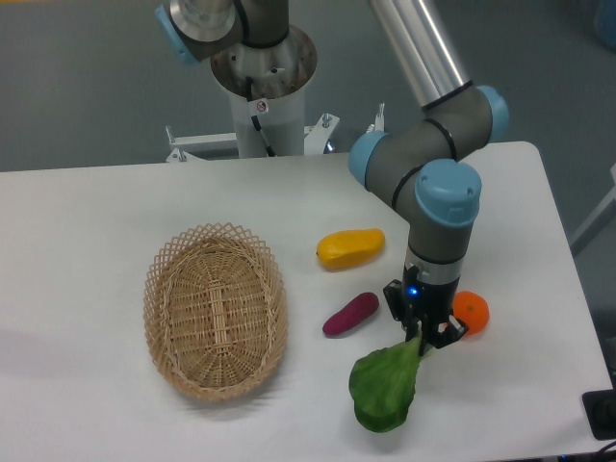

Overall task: Place the green vegetable on the table
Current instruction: 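Lower the held bok choy onto the table beside the orange, then open the gripper to release the bok choy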

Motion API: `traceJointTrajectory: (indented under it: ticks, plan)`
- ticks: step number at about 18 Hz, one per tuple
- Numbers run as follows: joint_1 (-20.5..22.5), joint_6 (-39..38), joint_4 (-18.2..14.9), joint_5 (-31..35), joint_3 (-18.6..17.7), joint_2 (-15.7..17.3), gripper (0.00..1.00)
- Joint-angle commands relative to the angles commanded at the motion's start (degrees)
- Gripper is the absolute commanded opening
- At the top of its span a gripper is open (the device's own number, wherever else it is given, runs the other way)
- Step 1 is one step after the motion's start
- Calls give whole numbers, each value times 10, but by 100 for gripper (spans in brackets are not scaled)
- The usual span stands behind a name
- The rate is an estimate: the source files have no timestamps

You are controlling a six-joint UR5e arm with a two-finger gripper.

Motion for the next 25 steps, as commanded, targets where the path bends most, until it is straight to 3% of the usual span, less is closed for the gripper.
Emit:
traceJointTrajectory:
  ticks: [10,11,12,13,14,19,25]
  plan:
    - [6,18,-1,26,-10,-1,36]
    - [6,18,-1,26,-10,-1,43]
    - [6,17,-1,26,-10,-1,57]
    - [6,18,0,26,-8,-2,82]
    - [6,18,0,26,-5,-2,99]
    - [5,6,-3,26,-9,10,100]
    - [3,-73,-4,26,-8,45,100]
